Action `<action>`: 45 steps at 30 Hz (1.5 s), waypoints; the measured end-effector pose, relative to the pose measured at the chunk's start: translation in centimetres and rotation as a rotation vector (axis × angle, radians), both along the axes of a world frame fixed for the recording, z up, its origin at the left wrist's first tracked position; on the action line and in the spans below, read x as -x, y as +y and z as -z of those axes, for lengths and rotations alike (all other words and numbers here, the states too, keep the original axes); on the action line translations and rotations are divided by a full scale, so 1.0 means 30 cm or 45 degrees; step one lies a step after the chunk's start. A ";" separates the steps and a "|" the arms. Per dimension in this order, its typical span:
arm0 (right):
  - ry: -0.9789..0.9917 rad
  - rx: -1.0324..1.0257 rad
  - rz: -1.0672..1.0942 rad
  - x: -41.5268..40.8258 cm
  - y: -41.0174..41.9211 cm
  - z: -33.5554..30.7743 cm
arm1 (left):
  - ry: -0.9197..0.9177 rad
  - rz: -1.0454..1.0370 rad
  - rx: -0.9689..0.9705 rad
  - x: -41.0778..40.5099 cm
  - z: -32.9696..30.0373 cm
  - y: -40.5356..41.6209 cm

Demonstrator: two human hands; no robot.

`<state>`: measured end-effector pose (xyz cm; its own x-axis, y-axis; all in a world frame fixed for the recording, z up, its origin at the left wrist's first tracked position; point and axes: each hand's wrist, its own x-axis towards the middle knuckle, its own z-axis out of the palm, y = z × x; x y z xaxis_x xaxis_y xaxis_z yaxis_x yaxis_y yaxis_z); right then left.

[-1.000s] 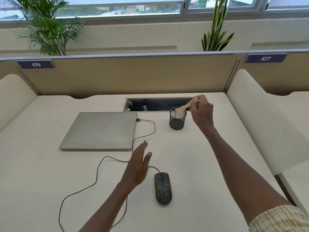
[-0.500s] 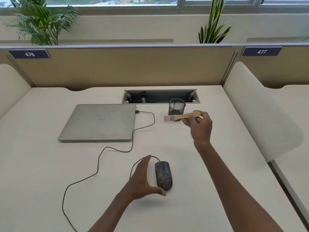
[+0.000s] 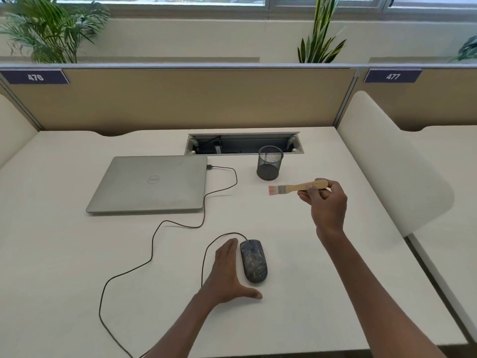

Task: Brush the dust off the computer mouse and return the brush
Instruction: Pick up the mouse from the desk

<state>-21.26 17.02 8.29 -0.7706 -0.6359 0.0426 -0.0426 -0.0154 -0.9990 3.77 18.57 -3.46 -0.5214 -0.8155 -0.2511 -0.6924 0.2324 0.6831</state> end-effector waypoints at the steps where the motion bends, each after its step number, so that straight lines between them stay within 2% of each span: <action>1: 0.005 0.000 -0.001 -0.002 0.010 0.003 | -0.009 -0.006 0.006 0.003 0.000 -0.005; 9: 0.021 -0.011 0.012 -0.003 0.078 0.025 | -0.054 -0.022 0.026 0.027 0.010 -0.034; 26: 0.082 -0.007 -0.041 -0.006 0.087 -0.004 | 0.013 -0.084 0.152 0.041 0.038 -0.026; 35: 0.106 0.007 -0.039 -0.034 0.126 -0.012 | 0.302 -0.152 0.109 0.011 0.030 -0.023; 45: 0.210 0.000 -0.082 -0.213 0.191 -0.018 | 0.469 -0.085 0.048 -0.084 -0.055 0.021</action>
<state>-14.88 22.75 8.83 -0.7107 -0.6838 0.1651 -0.2047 -0.0235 -0.9785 6.30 19.19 -1.81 -0.5167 -0.8558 -0.0253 -0.4161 0.2252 0.8810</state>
